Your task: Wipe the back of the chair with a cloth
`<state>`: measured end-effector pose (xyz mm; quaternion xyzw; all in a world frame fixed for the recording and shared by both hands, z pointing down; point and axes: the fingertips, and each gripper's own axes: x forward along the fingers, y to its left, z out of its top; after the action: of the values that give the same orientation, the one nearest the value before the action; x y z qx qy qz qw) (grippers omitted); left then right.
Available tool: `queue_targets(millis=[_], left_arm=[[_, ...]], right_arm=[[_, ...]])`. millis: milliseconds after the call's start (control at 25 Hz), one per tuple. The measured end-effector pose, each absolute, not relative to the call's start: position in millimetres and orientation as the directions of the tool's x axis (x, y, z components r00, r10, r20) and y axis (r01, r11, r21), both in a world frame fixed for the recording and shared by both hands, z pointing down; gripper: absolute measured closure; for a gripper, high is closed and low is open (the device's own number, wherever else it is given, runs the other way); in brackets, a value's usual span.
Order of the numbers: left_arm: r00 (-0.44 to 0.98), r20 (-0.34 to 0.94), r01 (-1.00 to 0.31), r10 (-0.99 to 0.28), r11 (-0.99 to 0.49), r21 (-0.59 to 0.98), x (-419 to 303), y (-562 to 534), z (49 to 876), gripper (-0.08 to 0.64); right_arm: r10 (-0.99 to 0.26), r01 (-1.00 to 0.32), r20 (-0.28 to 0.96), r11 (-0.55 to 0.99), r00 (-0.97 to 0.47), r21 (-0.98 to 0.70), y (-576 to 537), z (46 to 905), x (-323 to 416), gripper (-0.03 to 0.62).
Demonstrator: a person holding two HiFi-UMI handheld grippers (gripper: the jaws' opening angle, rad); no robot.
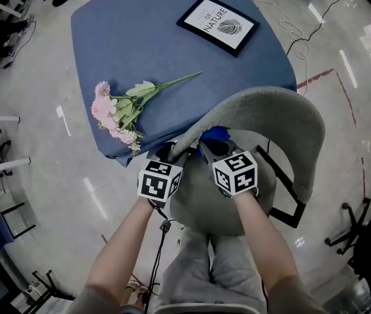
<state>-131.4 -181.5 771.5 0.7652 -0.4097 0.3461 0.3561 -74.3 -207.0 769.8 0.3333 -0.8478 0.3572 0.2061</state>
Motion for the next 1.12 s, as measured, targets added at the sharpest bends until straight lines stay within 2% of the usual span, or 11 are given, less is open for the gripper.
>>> queue_targets(millis=[120,240,440,680,920,1120], left_arm=[[0.420,0.822,-0.877,-0.383,-0.405,0.260,-133,-182,771,0.391],[0.424,0.820,-0.876,-0.383,-0.404,0.264,-132,-183,772,0.391],[0.412,0.826,-0.879,-0.384,-0.407,0.249,-134,-182,772,0.391],[0.375,0.835,-0.890,-0.402,-0.408,0.203,-135,-182,772,0.383],[0.342,0.844,-0.900,-0.413,-0.403,0.168,-140,-178,770,0.368],[0.298,0.846,-0.909,-0.442,-0.401,0.111,-145,-172,748,0.374]], right_arm=[[-0.373,-0.671,0.598,0.618,-0.710,-0.411,-199,773,-91,0.531],[-0.427,-0.709,0.611,0.617,-0.667,-0.343,-206,778,-76,0.531],[-0.596,-0.871,0.642,0.406,-0.482,-0.277,-238,790,14,0.531],[-0.708,-0.965,0.658,0.152,-0.257,-0.213,-227,790,129,0.531],[-0.721,-0.993,0.688,0.003,-0.082,-0.116,-178,773,209,0.531],[-0.717,-0.993,0.697,-0.081,0.001,-0.082,-147,746,237,0.531]])
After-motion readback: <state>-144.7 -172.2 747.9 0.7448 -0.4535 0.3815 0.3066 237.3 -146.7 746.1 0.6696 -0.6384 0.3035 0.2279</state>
